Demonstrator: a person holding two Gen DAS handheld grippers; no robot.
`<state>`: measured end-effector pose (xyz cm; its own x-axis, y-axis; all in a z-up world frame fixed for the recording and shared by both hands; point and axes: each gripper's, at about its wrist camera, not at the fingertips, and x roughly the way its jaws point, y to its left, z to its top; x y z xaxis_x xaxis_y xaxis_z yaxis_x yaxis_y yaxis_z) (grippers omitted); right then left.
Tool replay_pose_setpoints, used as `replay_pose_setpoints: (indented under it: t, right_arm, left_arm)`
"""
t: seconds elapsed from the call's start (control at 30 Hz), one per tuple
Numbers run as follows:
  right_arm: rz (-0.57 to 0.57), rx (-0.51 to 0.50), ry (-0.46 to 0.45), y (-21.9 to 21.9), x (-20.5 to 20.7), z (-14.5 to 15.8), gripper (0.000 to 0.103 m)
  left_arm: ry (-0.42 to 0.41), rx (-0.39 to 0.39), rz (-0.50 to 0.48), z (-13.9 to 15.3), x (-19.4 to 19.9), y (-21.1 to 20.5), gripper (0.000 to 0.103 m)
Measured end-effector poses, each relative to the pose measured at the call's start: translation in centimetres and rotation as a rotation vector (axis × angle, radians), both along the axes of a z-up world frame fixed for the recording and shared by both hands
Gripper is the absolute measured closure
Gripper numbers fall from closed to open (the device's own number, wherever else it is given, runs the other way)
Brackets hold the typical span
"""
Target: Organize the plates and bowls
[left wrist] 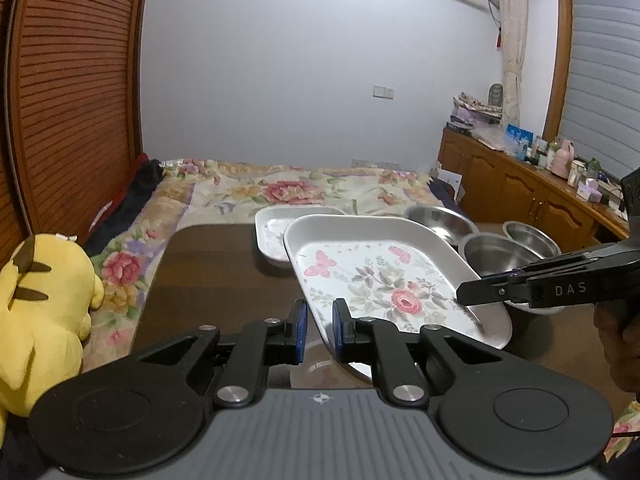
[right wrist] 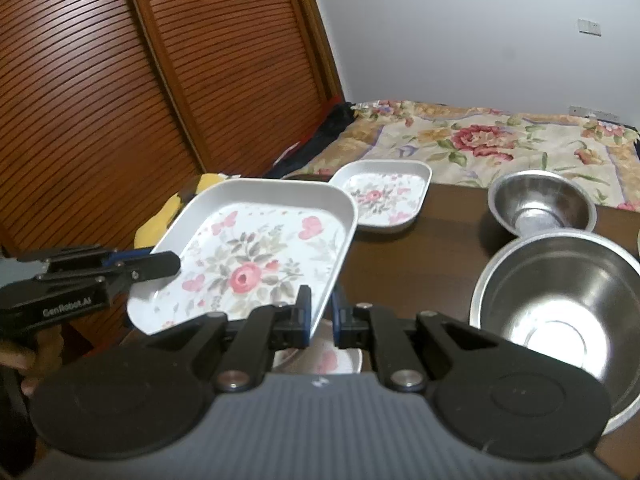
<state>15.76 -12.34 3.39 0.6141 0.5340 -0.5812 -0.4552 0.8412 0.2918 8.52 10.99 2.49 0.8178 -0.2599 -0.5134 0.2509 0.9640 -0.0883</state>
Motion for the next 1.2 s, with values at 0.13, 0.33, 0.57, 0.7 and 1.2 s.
replay_pose_setpoints:
  t: [0.13, 0.33, 0.57, 0.7, 1.2]
  right_arm:
    - [0.007, -0.001, 0.011, -0.3, -1.0, -0.9, 0.091]
    - [0.009, -0.016, 0.016, -0.3, -2.8, -2.4, 0.091]
    - [-0.003, -0.025, 0.008, -0.7, -4.3, -3.7, 0.091]
    - [-0.016, -0.025, 0.002, -1.0, -5.0, -4.5, 0.091]
    - [-0.046, -0.009, -0.004, -0.9, -5.8, -5.9, 0.091]
  left_arm:
    - [0.022, -0.009, -0.004, -1.1, -0.9, 0.0, 0.089]
    - [0.054, -0.01, -0.004, -2.6, -2.0, -0.4, 0.089]
    - [0.089, -0.001, -0.009, -4.2, -2.6, -0.9, 0.089]
    - [0.109, 0.003, -0.017, -4.9, -2.6, -1.1, 0.089]
    - [0.121, 0.007, 0.011, -5.8, -1.7, -0.5, 0.089]
